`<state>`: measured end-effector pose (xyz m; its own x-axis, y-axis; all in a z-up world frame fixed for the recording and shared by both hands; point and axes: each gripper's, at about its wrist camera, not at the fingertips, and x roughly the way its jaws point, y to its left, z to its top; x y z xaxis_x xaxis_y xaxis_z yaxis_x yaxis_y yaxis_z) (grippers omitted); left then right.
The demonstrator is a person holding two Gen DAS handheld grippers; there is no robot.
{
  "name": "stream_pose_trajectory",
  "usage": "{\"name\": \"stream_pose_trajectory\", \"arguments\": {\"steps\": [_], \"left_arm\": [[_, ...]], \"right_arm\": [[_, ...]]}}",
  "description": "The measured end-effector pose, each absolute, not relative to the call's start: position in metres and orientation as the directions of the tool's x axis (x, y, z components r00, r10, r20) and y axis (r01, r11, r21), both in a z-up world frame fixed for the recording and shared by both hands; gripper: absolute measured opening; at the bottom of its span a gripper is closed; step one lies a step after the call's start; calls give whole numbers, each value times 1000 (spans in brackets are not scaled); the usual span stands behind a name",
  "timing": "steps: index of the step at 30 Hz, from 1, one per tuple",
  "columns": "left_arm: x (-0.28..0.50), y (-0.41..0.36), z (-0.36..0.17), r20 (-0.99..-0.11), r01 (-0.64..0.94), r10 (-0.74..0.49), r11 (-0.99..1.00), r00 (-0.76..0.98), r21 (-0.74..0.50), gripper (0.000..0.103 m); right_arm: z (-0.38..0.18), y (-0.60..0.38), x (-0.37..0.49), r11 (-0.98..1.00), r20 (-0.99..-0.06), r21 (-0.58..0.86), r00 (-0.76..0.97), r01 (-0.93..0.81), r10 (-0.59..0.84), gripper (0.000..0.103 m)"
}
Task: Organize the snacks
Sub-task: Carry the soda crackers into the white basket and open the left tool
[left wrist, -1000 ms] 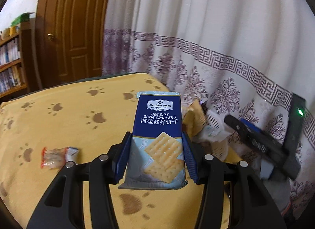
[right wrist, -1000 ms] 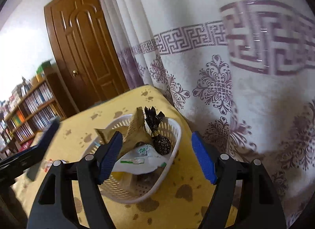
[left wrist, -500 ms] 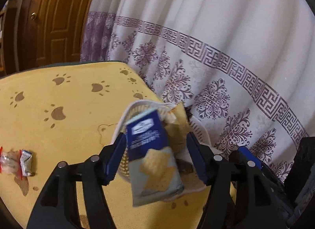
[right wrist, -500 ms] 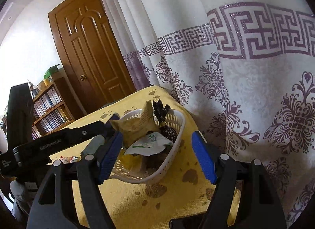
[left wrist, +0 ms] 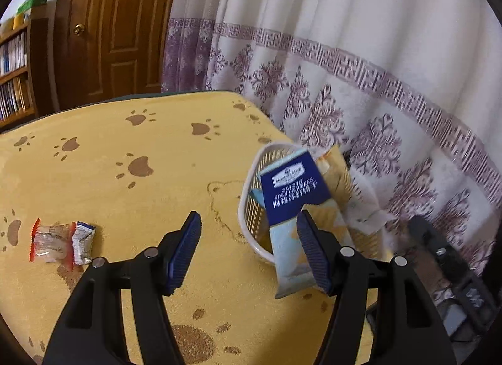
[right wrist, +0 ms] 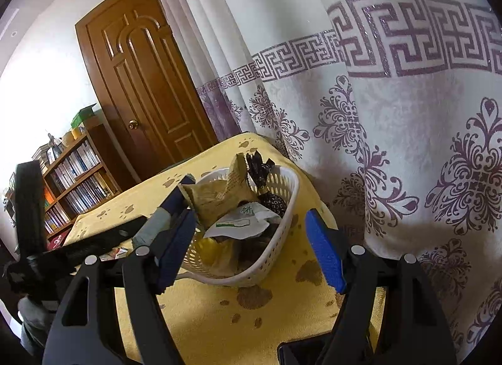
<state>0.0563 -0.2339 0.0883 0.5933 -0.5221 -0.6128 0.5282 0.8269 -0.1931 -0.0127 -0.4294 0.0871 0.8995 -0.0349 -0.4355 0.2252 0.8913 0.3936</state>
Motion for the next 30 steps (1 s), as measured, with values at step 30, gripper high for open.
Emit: {"name": "stream_pose_trajectory", "arguments": {"steps": [30], "left_arm": [[12, -208, 88, -593, 578, -492, 814, 638, -53, 65]], "right_arm": [[86, -414, -19, 902, -442, 383, 897, 201, -13, 74]]}}
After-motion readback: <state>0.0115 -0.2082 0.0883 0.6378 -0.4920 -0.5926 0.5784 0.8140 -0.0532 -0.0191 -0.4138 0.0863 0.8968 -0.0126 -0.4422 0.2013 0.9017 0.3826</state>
